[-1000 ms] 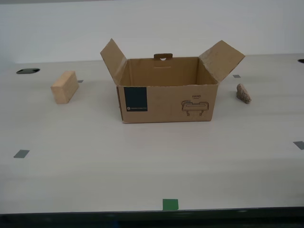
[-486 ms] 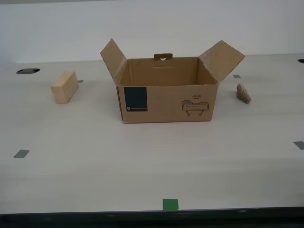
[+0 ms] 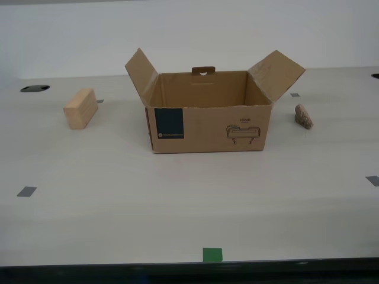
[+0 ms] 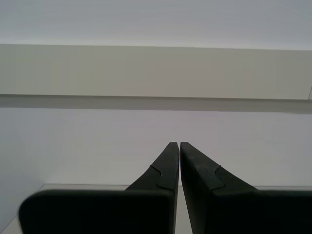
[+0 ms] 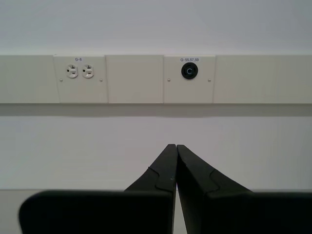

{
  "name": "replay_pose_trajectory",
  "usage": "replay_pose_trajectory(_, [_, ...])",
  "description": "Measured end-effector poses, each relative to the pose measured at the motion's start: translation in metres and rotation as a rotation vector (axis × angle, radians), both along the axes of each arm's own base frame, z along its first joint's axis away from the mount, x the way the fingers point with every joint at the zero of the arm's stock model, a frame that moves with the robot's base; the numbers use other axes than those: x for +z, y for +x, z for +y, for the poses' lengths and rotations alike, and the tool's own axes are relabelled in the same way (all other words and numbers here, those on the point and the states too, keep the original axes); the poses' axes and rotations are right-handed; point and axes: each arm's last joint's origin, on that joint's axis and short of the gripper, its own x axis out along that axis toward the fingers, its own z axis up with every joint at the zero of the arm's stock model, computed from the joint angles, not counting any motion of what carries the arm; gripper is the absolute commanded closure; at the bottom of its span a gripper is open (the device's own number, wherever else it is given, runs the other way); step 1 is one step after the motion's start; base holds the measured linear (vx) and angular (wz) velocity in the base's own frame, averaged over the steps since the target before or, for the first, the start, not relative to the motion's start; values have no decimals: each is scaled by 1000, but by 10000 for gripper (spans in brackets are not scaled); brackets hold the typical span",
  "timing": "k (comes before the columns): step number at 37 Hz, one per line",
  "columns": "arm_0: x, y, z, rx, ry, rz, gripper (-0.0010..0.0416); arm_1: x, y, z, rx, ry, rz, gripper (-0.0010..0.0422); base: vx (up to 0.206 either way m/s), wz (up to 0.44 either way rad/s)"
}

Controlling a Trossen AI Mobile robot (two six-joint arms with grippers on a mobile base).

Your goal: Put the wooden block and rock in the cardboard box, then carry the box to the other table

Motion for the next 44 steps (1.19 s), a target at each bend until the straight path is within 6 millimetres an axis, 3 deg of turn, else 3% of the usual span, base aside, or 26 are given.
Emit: replay_pose_trajectory(44, [0,0,0,0,0,0,405,0,0,0,0,0,0,412,0,0])
